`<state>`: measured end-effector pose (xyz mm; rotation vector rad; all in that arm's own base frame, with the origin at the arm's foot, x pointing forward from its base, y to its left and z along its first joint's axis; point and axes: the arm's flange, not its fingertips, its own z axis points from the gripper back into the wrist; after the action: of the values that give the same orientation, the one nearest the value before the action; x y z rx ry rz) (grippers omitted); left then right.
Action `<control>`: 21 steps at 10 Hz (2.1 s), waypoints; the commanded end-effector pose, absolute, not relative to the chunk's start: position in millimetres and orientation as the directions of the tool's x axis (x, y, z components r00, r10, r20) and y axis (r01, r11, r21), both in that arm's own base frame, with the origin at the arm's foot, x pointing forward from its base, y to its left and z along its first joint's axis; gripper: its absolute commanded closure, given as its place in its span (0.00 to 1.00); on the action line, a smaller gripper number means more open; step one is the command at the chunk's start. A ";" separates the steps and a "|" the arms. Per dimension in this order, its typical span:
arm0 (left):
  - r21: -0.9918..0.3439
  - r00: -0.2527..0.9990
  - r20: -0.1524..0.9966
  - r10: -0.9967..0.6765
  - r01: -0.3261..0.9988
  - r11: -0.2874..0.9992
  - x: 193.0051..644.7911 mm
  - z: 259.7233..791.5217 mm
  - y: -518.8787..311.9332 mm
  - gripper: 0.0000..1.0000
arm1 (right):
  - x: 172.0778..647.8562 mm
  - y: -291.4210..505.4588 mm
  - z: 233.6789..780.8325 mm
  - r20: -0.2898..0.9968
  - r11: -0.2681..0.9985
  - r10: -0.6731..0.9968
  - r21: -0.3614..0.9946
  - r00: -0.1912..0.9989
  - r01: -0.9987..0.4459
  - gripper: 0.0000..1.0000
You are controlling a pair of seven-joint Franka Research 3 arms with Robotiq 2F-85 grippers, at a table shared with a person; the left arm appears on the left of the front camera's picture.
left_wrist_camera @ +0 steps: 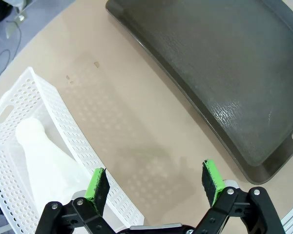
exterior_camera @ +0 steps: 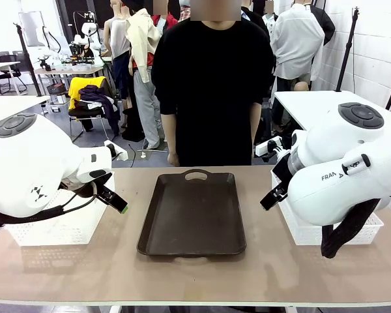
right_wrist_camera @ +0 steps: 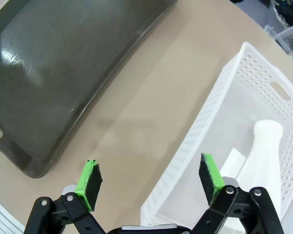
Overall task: Prepare the laboratory tools.
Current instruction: Pick up the Big flask that the person points to.
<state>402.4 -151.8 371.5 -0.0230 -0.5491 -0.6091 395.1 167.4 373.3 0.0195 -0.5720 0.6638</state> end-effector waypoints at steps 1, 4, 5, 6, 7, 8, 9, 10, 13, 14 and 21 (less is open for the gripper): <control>0.137 0.683 0.496 -0.536 0.548 0.825 402.7 371.5 -151.0 0.00 | 395.1 167.4 373.3 0.508 0.794 0.576 -0.160 0.640 -0.587 0.00; 0.137 0.683 0.496 -0.536 0.548 0.825 402.7 371.5 -151.0 0.00 | 395.1 167.4 373.3 0.508 0.794 0.576 -0.160 0.640 -0.587 0.00; 0.137 0.683 0.496 -0.536 0.548 0.825 402.7 371.5 -151.0 0.00 | 395.1 167.4 373.3 0.508 0.794 0.576 -0.160 0.640 -0.587 0.00; 0.137 0.683 0.496 -0.536 0.548 0.825 402.7 371.5 -151.0 0.00 | 395.1 167.4 373.3 0.508 0.794 0.576 -0.160 0.640 -0.587 0.00; 0.137 0.683 0.496 -0.536 0.548 0.825 402.7 371.5 -151.0 0.00 | 395.1 167.4 373.3 0.508 0.794 0.576 -0.160 0.640 -0.587 0.00; 0.137 0.683 0.496 -0.536 0.548 0.825 402.7 371.5 -151.0 0.00 | 395.1 167.4 373.3 0.508 0.794 0.576 -0.160 0.640 -0.587 0.00; 0.137 0.683 0.496 -0.536 0.548 0.825 402.7 371.5 -151.0 0.00 | 395.1 167.4 373.3 0.508 0.794 0.576 -0.160 0.640 -0.587 0.00; 0.138 0.682 0.496 -0.537 0.549 0.824 402.4 371.5 -151.9 0.00 | 395.1 167.4 373.3 0.508 0.793 0.577 -0.161 0.640 -0.587 0.00; 0.094 0.642 0.599 -0.478 0.536 0.839 403.8 421.8 -115.9 0.00 | 404.7 108.1 434.8 0.552 0.840 0.473 -0.046 0.687 -0.541 0.00; 0.009 0.650 0.615 -0.446 0.560 0.828 406.3 433.9 -103.0 0.00 | 407.9 90.3 449.7 0.565 0.832 0.435 0.046 0.702 -0.552 0.00; -0.608 0.849 0.520 -0.096 0.446 0.657 425.0 439.3 15.0 0.00 | 447.4 -24.4 427.2 0.409 0.542 0.151 0.727 0.900 -0.421 0.00</control>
<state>406.9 0.6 450.6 -0.7154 -0.5206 -0.3447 426.4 -15.3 438.9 0.8981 -0.3574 0.3746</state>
